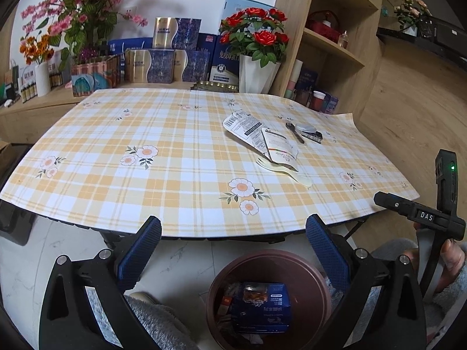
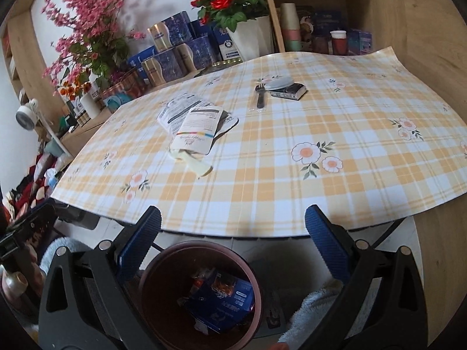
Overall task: Collect trash
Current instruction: 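Return both tools from the bin toward the table, then grasp the white paper card with the right tool while the left tool grasps the printed paper sheet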
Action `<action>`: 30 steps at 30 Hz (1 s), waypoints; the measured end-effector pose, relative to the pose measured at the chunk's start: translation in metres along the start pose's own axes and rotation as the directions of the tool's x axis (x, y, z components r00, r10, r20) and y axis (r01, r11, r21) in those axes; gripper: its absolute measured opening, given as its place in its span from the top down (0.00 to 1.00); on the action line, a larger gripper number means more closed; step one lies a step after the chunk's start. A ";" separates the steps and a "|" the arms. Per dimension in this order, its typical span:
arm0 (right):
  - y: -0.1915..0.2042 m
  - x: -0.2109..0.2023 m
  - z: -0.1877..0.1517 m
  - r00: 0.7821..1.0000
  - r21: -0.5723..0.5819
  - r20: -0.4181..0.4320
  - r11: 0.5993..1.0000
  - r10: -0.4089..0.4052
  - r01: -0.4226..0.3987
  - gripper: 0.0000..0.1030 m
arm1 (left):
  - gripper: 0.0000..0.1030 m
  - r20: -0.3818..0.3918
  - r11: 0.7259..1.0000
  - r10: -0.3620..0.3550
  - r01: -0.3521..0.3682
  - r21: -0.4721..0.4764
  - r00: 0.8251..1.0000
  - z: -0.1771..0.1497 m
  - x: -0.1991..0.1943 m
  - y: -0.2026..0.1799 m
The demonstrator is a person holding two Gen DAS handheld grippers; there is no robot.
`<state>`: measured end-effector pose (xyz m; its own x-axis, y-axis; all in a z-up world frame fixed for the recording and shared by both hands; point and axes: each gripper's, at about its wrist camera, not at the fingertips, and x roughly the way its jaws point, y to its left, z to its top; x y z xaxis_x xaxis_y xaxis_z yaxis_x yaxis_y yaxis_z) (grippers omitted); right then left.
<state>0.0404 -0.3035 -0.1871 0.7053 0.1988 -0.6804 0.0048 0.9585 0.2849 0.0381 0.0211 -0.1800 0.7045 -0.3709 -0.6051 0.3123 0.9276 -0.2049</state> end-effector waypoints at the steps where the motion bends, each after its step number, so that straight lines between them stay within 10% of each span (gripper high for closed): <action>1: -0.001 0.003 0.003 1.000 0.003 -0.006 1.000 -0.002 0.002 0.06 | 0.06 0.002 1.000 -0.001 0.001 -0.010 1.000 0.003 0.001 0.001; 26: 0.074 0.185 0.108 0.977 -0.016 -0.200 0.997 -0.078 0.076 0.06 | 0.06 0.064 0.962 0.073 -0.053 -0.268 0.995 0.062 0.052 0.081; 30: 0.073 0.199 0.109 0.966 0.011 -0.228 0.991 -0.124 0.130 0.20 | 0.06 0.053 0.957 0.067 -0.049 -0.284 0.996 0.062 0.056 0.088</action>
<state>0.2589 -0.2167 -0.2281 0.5185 0.1195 -0.8467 0.1045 0.9739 0.2015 0.1444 0.0789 -0.1847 0.7568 -0.3098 -0.5756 0.0831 0.9190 -0.3853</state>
